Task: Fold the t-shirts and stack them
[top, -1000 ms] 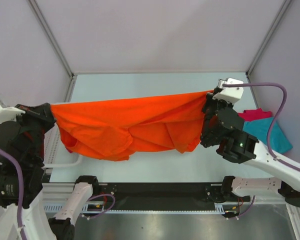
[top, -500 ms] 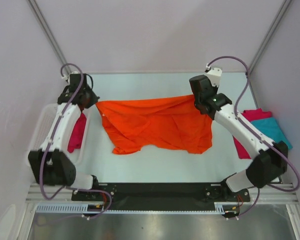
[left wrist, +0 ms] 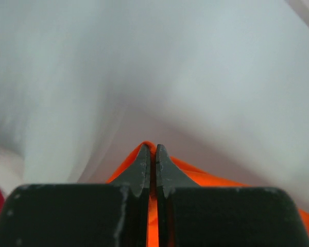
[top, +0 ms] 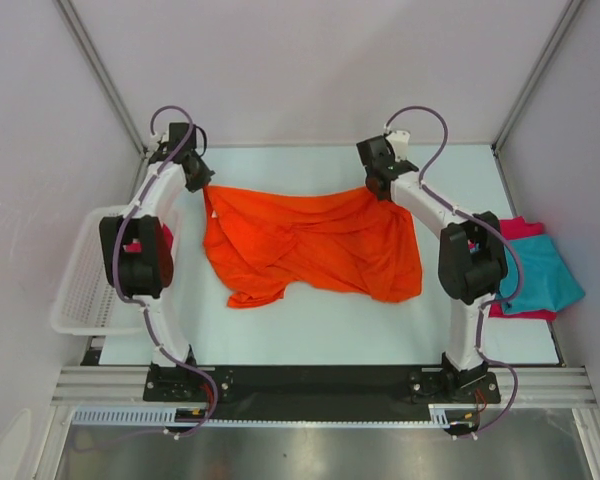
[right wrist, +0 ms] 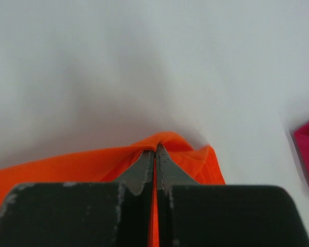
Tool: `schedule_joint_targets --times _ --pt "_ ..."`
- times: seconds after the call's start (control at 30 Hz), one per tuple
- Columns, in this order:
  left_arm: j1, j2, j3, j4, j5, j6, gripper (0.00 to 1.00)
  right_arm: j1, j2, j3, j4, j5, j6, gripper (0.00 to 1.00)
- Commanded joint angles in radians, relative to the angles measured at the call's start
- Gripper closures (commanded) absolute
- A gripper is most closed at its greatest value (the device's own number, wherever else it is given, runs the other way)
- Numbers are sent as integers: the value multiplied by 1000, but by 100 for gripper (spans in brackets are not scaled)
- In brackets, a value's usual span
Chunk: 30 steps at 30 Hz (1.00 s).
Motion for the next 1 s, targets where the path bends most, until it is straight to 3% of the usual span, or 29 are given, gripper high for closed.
schedule_joint_targets --times 0.0,0.4,0.43,0.47,0.5,0.57,0.6,0.8,0.97 --pt "10 59 134 -5 -60 31 100 -15 70 141 41 56 -22 100" --pt "12 212 281 -33 -40 66 99 -51 243 304 32 90 -43 100" --pt "12 220 295 -34 -22 74 91 -60 266 322 21 83 -45 93" --pt "12 226 301 -34 -8 80 63 -64 275 330 18 67 -42 71" --pt "12 229 301 -33 7 83 43 -67 283 336 13 63 -43 63" --pt "12 222 294 -34 7 84 12 -73 286 342 10 50 -40 54" --pt "12 207 287 -33 3 84 4 -74 281 341 10 47 -42 53" --pt "12 81 216 -36 6 101 0 -74 228 331 22 32 -46 52" --pt "10 -141 -79 16 30 98 1 -35 99 183 15 21 -14 53"
